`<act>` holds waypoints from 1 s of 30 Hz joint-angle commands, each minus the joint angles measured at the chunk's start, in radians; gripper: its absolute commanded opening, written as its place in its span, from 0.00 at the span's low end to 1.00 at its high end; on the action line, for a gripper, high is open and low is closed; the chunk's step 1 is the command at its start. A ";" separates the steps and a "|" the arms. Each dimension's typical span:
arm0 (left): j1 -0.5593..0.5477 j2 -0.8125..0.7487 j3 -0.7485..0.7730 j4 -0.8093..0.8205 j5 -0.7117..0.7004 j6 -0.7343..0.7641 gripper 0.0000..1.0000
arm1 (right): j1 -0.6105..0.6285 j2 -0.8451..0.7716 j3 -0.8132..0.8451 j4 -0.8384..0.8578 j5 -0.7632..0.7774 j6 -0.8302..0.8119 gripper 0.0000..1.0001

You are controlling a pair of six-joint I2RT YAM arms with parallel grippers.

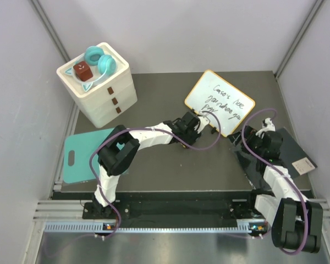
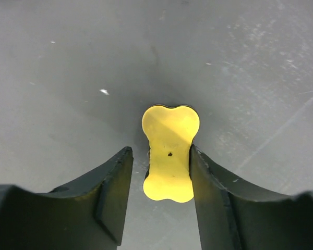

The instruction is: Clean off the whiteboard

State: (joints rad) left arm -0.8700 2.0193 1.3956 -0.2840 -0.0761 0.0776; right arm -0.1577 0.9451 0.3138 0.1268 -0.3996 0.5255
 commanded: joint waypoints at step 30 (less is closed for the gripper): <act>0.029 -0.073 0.065 0.020 0.038 -0.030 0.00 | -0.014 0.316 0.013 0.370 -0.081 0.050 0.88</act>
State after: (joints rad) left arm -0.8520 2.0411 1.4178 -0.2714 -0.0261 0.0673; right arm -0.1585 1.2163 0.3016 0.3687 -0.4717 0.5621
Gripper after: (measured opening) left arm 0.120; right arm 0.894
